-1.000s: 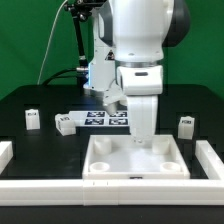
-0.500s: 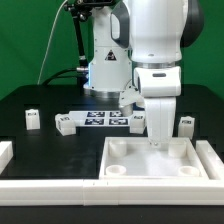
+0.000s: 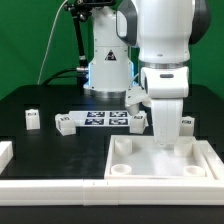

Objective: Assemble one leg

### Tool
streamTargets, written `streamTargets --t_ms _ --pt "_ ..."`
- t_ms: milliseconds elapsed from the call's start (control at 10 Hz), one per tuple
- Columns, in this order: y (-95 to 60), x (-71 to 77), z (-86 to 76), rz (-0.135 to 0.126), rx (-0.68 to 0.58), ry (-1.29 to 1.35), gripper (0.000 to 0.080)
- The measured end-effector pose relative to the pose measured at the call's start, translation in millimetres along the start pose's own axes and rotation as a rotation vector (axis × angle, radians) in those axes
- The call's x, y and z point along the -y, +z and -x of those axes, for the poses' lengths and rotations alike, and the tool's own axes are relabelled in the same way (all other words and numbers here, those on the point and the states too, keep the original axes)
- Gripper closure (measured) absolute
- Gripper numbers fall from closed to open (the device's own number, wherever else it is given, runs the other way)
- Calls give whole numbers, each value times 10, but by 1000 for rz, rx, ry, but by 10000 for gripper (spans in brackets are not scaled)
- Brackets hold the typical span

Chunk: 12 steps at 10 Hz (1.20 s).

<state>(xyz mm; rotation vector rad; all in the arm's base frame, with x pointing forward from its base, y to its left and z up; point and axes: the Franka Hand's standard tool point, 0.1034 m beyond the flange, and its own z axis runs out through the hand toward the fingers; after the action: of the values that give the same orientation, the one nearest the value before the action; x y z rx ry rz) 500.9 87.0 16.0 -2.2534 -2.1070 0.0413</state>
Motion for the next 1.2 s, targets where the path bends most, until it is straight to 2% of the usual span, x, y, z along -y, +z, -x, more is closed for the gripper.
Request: streamTargets --t_ms 300,400,500,700,800,1200 --pt "4 -1 8 4 -1 2 731" --pt "4 -1 9 4 -1 2 547" --pt "4 -1 10 4 -1 2 547" --pt "4 -1 12 4 -1 2 201" --pt "4 -1 13 4 -1 3 165" --pt "-15 6 8 6 -1 17 151"
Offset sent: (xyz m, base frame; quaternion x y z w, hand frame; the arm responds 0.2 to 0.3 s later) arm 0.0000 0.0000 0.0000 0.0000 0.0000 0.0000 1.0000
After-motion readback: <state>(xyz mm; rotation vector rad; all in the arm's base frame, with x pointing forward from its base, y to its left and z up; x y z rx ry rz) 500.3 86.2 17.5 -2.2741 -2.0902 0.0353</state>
